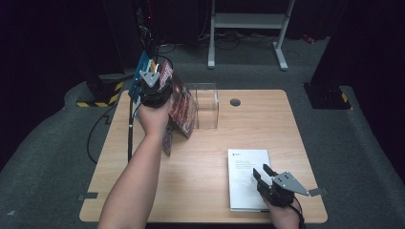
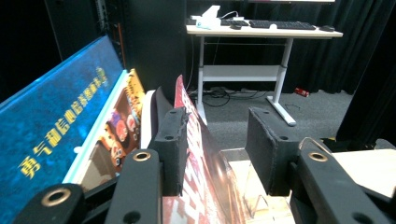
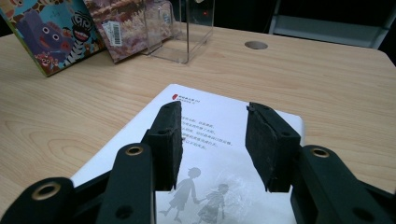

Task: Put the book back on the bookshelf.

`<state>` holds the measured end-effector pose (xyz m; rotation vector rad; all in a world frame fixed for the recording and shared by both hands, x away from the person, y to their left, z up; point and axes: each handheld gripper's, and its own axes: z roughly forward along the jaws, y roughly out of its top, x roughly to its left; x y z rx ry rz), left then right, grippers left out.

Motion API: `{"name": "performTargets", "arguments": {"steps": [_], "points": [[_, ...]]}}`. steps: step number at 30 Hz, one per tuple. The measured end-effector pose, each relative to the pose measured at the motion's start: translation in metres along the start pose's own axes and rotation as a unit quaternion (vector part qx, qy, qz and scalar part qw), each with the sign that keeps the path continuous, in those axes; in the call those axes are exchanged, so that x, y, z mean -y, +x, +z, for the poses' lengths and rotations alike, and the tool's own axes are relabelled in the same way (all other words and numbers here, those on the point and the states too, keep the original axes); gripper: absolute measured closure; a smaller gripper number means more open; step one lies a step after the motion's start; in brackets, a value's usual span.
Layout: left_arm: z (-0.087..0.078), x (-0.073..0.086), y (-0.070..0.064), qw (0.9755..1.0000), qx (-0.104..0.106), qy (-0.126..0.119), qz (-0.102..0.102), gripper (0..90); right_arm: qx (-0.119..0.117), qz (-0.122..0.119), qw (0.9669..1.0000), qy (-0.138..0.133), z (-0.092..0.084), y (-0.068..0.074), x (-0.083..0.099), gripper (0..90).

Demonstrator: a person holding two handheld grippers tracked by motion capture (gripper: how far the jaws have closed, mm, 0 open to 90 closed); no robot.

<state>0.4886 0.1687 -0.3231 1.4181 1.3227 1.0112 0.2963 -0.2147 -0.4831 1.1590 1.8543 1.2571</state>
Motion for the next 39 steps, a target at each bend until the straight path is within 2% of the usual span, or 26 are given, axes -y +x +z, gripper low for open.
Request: {"name": "performTargets", "arguments": {"steps": [13,24,27,33,36,39], "points": [[0.001,0.005,-0.016,0.9998,0.014,0.009,0.006,58.1,-0.001,-0.001,1.0000,-0.001,-0.001,0.001,-0.001,55.8],[0.002,0.024,-0.024,0.9991,0.035,0.023,0.005,55.5,-0.002,-0.004,1.0000,0.000,-0.001,0.002,-0.001,55.8],[0.002,0.029,-0.027,0.9986,0.044,0.025,0.013,54.0,-0.003,-0.004,1.0000,0.001,0.000,0.001,0.000,55.7],[-0.006,0.039,-0.035,0.9966,0.074,0.022,0.028,52.0,-0.005,-0.004,1.0000,0.003,0.000,0.001,0.000,55.9],[-0.009,0.045,-0.041,0.9941,0.096,0.034,0.038,48.6,-0.007,-0.007,0.9999,0.003,0.000,0.002,0.000,55.9],[-0.009,0.055,-0.045,0.9917,0.108,0.051,0.047,46.9,-0.007,-0.006,0.9999,0.003,0.000,0.001,0.000,55.8]]}}
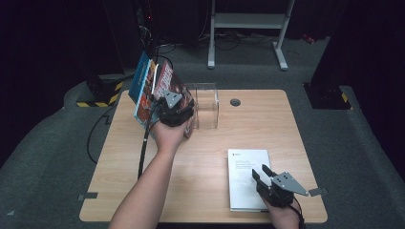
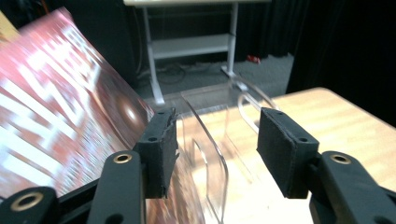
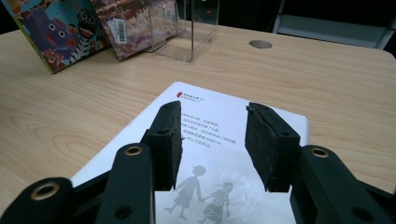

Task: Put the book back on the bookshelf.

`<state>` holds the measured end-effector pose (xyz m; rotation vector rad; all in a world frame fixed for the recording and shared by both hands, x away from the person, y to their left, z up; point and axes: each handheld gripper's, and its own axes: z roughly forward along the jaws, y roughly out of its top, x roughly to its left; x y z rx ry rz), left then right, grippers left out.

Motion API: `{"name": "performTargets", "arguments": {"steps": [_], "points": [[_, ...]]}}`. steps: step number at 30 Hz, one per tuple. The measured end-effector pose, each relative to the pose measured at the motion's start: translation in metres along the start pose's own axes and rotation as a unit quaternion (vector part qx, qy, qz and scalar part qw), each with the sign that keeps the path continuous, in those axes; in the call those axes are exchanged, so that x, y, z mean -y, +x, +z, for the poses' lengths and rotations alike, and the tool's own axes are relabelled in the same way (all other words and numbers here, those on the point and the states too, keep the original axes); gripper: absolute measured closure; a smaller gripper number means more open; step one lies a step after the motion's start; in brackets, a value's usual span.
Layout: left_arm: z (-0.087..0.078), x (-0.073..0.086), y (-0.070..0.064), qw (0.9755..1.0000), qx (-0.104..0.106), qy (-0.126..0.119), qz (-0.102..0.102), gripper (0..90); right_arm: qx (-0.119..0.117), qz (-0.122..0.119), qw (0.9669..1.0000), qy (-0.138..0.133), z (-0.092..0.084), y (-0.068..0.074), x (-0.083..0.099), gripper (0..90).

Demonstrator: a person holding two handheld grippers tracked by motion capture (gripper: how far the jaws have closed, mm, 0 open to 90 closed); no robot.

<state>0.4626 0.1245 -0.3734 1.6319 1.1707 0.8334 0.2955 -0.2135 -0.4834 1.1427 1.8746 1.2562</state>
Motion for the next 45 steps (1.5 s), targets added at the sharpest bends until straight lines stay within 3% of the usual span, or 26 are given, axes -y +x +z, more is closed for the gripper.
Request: {"name": "performTargets", "arguments": {"steps": [9,19,24,30,33,37,43,45], "points": [[0.002,0.031,-0.005,0.9989,0.025,0.039,0.005,42.3,-0.001,-0.001,1.0000,0.003,0.000,0.000,0.000,56.4],[-0.001,0.057,-0.017,0.9954,0.051,0.077,0.026,35.5,-0.007,-0.001,0.9999,0.014,0.002,0.000,0.002,55.9],[0.000,0.069,-0.026,0.9908,0.073,0.108,0.036,27.6,-0.008,-0.006,0.9997,0.022,0.003,0.000,0.003,55.7],[0.000,0.079,-0.034,0.9874,0.101,0.115,0.039,25.5,-0.009,-0.006,0.9996,0.027,0.003,-0.002,0.003,55.3],[-0.001,0.086,-0.040,0.9865,0.104,0.111,0.061,21.8,-0.006,-0.004,0.9996,0.027,0.001,-0.003,0.004,55.2],[-0.002,0.095,-0.045,0.9833,0.123,0.123,0.055,19.6,-0.002,-0.002,0.9995,0.032,-0.001,-0.006,0.005,54.9],[-0.005,0.112,-0.050,0.9744,0.142,0.161,0.067,14.6,0.003,0.002,0.9995,0.030,-0.005,-0.011,0.005,56.2],[-0.008,0.118,-0.052,0.9726,0.151,0.164,0.066,14.2,0.006,0.002,0.9995,0.032,-0.007,-0.011,0.006,56.5]]}}
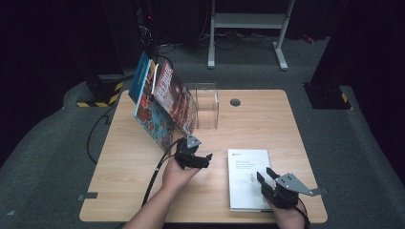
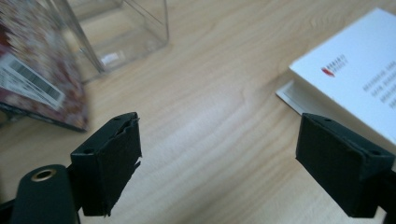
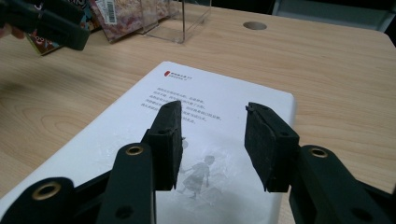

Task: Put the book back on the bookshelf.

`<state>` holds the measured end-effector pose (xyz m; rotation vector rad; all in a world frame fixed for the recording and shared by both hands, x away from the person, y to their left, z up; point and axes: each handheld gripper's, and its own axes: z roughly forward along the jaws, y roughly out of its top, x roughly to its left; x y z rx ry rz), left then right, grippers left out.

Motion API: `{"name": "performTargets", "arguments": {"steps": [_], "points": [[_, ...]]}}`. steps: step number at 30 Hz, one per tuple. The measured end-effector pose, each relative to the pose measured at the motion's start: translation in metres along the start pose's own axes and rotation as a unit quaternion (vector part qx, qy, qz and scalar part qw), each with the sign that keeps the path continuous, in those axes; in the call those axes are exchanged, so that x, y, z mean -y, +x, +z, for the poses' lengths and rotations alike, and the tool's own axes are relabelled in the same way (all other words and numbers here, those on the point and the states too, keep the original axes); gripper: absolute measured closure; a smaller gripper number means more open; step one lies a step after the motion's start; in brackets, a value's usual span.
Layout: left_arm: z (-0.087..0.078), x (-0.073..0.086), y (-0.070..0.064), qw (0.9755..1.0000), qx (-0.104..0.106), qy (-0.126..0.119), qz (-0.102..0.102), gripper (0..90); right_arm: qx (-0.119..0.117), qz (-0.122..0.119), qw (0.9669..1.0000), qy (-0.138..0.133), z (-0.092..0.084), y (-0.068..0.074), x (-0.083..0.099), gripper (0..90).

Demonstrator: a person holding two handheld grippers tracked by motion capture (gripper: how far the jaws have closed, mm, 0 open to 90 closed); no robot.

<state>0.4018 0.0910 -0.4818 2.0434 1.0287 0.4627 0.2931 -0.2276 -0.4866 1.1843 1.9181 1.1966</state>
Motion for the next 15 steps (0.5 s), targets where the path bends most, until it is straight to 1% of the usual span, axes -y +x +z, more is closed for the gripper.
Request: {"name": "performTargets", "arguments": {"steps": [2,3,5,6,9,12,15], "points": [[0.000,0.007,-0.003,0.9998,0.016,0.008,0.002,14.4,0.005,-0.002,1.0000,0.003,-0.002,0.000,0.002,56.5],[0.000,0.011,-0.005,0.9997,0.023,0.010,0.004,14.5,0.004,0.002,1.0000,0.006,-0.002,0.001,0.003,56.5],[0.000,0.018,-0.008,0.9994,0.032,0.013,0.007,14.3,0.006,0.000,0.9999,0.010,-0.003,0.000,0.005,56.5],[-0.001,0.023,-0.011,0.9991,0.036,0.018,0.014,14.0,0.007,0.000,0.9999,0.009,-0.004,0.000,0.005,56.5],[-0.001,0.033,-0.013,0.9988,0.038,0.021,0.023,13.3,0.010,0.006,0.9998,0.014,-0.006,-0.003,0.007,56.5],[0.000,0.038,-0.013,0.9986,0.039,0.028,0.023,11.8,0.009,0.012,0.9998,0.017,-0.008,-0.006,0.008,55.8],[0.001,0.041,-0.014,0.9975,0.042,0.042,0.038,10.6,0.014,0.016,0.9996,0.017,-0.010,-0.008,0.010,55.0]]}}
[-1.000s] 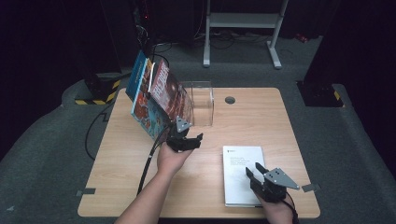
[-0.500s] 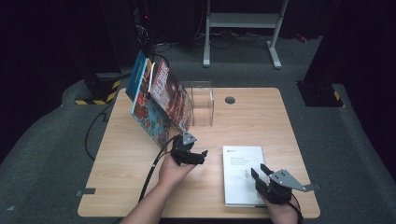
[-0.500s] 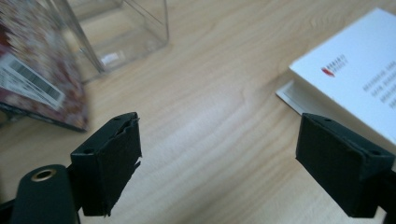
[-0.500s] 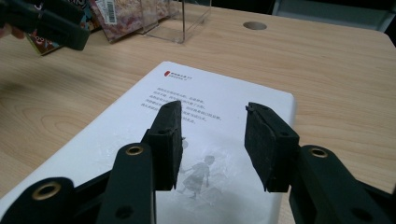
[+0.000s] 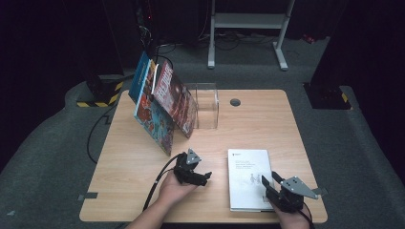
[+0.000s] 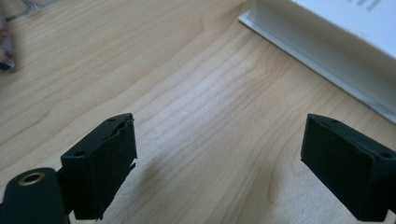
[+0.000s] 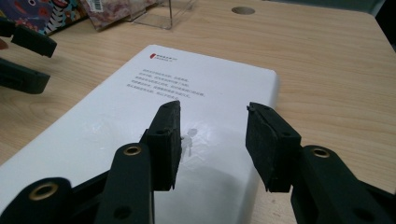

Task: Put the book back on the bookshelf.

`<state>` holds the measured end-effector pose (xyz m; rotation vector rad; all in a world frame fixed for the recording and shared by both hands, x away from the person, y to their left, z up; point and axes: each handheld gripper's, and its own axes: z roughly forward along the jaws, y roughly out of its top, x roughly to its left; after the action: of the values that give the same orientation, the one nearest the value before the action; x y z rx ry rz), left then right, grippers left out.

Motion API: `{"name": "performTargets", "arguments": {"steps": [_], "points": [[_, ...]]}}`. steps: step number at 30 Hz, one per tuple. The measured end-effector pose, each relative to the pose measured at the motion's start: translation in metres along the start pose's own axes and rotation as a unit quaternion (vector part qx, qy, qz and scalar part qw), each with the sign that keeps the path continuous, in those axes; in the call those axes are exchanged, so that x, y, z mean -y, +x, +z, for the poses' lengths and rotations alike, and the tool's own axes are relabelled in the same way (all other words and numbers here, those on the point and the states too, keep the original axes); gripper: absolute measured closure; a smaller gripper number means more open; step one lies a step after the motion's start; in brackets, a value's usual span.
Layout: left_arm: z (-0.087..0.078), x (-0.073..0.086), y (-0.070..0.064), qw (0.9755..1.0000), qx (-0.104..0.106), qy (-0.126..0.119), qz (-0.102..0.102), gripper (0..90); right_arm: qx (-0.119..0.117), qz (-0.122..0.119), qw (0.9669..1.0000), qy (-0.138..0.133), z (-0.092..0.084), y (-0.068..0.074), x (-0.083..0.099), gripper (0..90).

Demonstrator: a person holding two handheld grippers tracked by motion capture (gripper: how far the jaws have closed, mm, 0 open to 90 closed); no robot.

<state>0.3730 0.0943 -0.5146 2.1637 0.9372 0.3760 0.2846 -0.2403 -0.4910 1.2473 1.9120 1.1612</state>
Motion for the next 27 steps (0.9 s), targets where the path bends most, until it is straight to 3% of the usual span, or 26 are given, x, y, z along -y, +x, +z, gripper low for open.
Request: {"name": "performTargets", "arguments": {"steps": [5,9,15,21,27], "points": [[0.004,0.005,-0.004,0.9998,0.016,0.010,-0.001,10.5,0.022,0.007,0.9997,-0.002,-0.003,-0.003,0.005,51.5],[0.004,0.006,-0.009,0.9996,0.027,0.006,-0.001,12.2,0.029,0.027,0.9992,0.011,-0.006,-0.009,0.006,42.2],[0.004,0.008,-0.011,0.9997,0.021,0.008,0.005,14.0,0.020,0.051,0.9983,0.023,-0.007,-0.016,0.007,30.8],[0.005,0.009,-0.019,0.9995,0.007,0.011,0.030,14.0,0.005,0.066,0.9971,0.038,-0.006,-0.015,0.008,27.8],[0.003,0.011,-0.018,0.9994,0.010,0.010,0.032,15.3,-0.003,0.063,0.9969,0.047,-0.002,-0.011,0.009,27.4]]}}
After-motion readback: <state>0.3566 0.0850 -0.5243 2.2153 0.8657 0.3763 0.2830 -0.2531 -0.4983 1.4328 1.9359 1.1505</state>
